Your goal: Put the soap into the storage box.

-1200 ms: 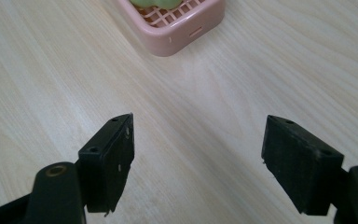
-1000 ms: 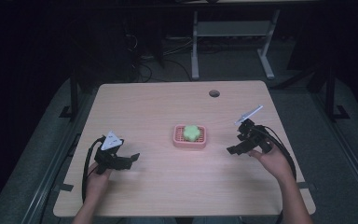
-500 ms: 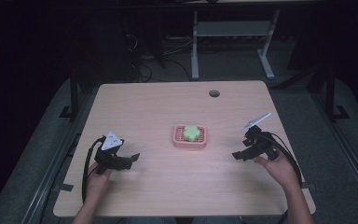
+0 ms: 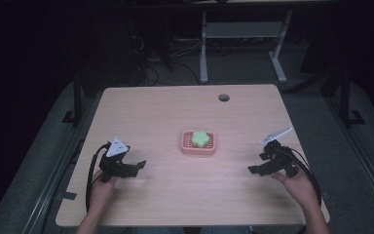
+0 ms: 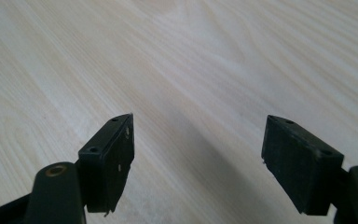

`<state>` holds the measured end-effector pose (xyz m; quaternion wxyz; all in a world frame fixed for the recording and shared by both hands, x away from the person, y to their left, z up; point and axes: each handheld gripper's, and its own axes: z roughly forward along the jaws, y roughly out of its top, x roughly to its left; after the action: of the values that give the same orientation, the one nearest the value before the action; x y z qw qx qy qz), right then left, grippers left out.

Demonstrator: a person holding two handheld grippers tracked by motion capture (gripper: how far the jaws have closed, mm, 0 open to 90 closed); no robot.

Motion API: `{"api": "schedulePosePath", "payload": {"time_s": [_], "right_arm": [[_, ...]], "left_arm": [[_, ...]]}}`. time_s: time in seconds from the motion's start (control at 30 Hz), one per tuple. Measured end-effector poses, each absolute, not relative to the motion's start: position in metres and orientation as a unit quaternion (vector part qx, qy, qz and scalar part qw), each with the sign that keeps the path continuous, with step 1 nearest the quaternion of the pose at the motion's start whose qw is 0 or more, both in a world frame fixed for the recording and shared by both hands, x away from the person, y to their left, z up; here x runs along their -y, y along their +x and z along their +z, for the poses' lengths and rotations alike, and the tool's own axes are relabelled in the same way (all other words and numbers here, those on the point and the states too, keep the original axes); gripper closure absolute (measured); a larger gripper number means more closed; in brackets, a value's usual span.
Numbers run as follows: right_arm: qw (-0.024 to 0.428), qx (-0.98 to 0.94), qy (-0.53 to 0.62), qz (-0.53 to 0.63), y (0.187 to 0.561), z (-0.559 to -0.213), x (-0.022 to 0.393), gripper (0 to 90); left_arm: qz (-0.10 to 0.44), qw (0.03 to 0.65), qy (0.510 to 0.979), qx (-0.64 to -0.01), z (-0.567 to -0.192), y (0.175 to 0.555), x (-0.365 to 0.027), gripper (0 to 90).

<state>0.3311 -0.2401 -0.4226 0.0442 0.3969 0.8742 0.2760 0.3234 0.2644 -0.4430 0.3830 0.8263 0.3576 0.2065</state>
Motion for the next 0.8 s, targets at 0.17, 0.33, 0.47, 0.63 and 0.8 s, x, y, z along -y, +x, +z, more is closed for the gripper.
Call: {"api": "schedulePosePath", "payload": {"time_s": [0.17,0.33,0.47,0.63,0.8], "right_arm": [[0.044,-0.869,0.404,0.282,0.322,-0.428,0.247,24.7],[0.047,-0.865,0.408,0.288,0.315,-0.43,0.252,24.7],[0.046,-0.863,0.409,0.292,0.308,-0.434,0.254,24.7],[0.047,-0.86,0.412,0.297,0.298,-0.44,0.259,24.5],[0.052,-0.853,0.417,0.309,0.288,-0.445,0.266,24.4]], "left_arm": [[0.205,0.383,0.826,-0.358,-0.443,0.323,-0.264,14.4],[0.204,0.381,0.828,-0.357,-0.444,0.323,-0.264,14.4],[0.205,0.381,0.828,-0.357,-0.444,0.323,-0.263,14.4],[0.204,0.379,0.829,-0.357,-0.445,0.324,-0.263,14.4],[0.204,0.375,0.831,-0.356,-0.445,0.324,-0.263,14.4]]}}
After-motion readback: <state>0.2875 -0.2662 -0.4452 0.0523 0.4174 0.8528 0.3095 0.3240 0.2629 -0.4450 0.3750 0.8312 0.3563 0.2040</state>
